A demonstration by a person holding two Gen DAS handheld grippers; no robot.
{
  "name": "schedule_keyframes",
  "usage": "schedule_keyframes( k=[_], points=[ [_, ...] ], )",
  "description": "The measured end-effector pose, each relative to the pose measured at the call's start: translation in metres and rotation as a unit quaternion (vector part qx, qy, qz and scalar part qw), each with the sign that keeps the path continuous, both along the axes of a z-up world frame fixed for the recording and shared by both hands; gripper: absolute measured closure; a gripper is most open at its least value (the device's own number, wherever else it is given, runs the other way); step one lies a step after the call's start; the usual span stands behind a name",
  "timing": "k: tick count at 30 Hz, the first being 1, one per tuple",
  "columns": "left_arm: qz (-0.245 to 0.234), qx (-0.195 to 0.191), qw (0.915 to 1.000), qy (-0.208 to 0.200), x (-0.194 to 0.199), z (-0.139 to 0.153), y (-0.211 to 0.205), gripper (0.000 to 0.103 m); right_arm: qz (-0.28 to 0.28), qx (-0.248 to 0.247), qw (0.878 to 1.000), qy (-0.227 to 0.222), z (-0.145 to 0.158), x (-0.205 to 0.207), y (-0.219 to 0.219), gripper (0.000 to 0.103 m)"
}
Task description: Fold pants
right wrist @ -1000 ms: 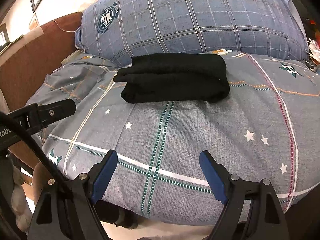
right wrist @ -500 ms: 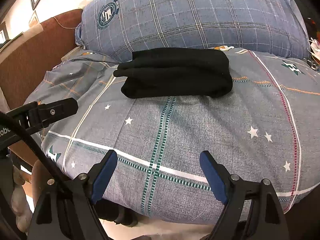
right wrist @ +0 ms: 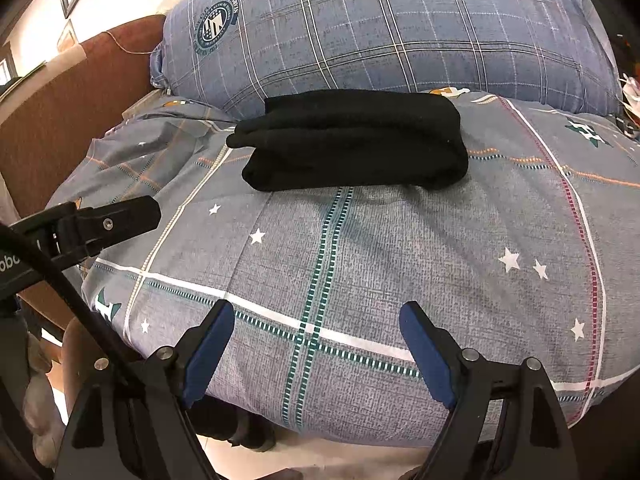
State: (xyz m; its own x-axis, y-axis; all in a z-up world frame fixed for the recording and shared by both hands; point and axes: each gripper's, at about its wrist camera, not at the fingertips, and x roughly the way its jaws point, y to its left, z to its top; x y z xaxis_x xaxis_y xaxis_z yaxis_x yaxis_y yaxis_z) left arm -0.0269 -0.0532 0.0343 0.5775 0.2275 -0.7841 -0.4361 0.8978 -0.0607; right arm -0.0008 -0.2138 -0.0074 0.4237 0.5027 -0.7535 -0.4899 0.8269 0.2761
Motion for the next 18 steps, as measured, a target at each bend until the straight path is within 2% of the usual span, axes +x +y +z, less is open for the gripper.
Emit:
schedule_keyframes(
  k=[9, 14, 18],
  points=[
    [0.0, -0.008, 1.0, -0.001, 0.0, -0.004, 0.0, 0.021, 0.002, -0.001, 1.0, 0.004, -0.003, 0.0, 0.001, 0.014],
    [0.013, 0.01, 0.9996, -0.023, -0.003, -0.001, -0.001, 0.021, 0.0, 0.001, 1.0, 0.008, -0.007, 0.002, -0.001, 0.014],
    [0.018, 0.015, 0.9995, -0.023, 0.001, 0.0, -0.001, 0.017, -0.002, 0.008, 1.0, 0.016, -0.013, 0.006, -0.005, 0.014]
  ],
)
